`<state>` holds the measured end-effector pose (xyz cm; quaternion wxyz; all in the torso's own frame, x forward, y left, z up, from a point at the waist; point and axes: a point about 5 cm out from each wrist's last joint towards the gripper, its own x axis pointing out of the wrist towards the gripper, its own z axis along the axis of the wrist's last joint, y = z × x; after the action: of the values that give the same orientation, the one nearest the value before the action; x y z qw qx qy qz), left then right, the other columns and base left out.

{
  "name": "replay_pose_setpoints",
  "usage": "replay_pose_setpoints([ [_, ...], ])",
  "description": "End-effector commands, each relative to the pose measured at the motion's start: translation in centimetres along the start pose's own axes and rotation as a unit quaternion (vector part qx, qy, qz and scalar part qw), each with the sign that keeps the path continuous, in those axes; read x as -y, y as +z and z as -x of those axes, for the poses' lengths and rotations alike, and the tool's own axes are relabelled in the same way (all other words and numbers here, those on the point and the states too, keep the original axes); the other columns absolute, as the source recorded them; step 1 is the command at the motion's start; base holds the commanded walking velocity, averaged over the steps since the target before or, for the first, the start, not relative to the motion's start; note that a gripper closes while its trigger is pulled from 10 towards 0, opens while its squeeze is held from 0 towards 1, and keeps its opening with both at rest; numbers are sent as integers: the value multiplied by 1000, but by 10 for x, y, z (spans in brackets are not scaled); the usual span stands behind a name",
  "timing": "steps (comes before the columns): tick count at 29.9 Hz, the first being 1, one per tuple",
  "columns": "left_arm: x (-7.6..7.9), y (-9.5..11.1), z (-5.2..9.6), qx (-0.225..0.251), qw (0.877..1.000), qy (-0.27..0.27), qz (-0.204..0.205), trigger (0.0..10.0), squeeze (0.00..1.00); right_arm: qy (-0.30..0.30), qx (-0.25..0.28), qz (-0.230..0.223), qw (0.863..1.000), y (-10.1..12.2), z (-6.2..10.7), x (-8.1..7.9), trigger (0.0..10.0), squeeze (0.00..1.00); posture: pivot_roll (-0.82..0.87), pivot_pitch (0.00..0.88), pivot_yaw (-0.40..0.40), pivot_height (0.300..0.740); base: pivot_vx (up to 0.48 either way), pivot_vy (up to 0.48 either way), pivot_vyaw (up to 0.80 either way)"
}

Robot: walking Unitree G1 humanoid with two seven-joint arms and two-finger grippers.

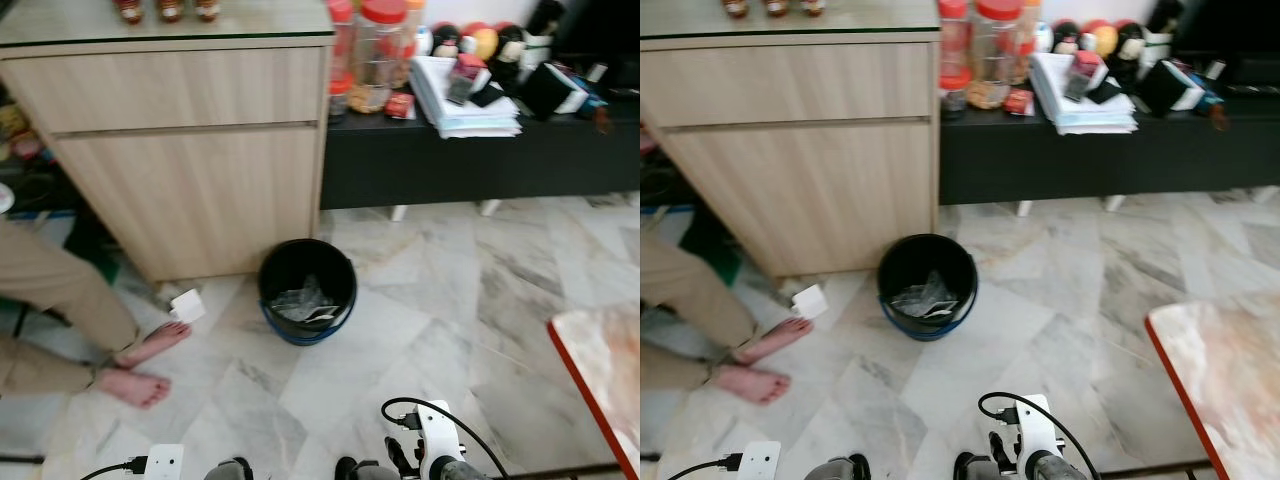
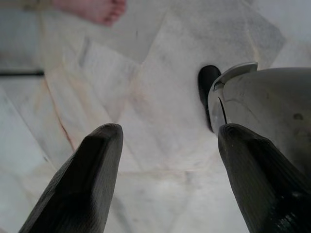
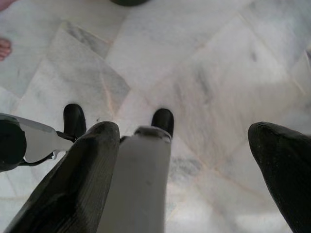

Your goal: Picking trash to rubbish bin

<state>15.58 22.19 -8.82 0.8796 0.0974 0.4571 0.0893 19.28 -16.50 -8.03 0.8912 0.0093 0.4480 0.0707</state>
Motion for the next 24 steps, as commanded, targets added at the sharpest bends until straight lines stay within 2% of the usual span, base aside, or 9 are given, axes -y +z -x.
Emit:
replay_pose_setpoints([
  [1,7,1,0,-4,1000,-11,-16,10000,0,-5,-14,-11,1000,-8,1,0,10000,0,88,185,-86,740,0,0,-800],
  [11,5,0,0,-6,1000,-9,-17,10000,0,-3,-14,-13,1000,-8,1,-2,10000,0,86,177,-79,740,0,-306,-800],
  [13,4,-1,0,-6,1000,-6,-9,10000,0,-3,-15,-12,1000,-9,1,-2,10000,0,85,169,-77,740,0,0,-800],
  [24,4,2,0,-2,999,-9,-33,10000,0,-4,-19,-11,1000,-11,2,-1,10000,0,84,144,-67,740,0,-37,-800],
])
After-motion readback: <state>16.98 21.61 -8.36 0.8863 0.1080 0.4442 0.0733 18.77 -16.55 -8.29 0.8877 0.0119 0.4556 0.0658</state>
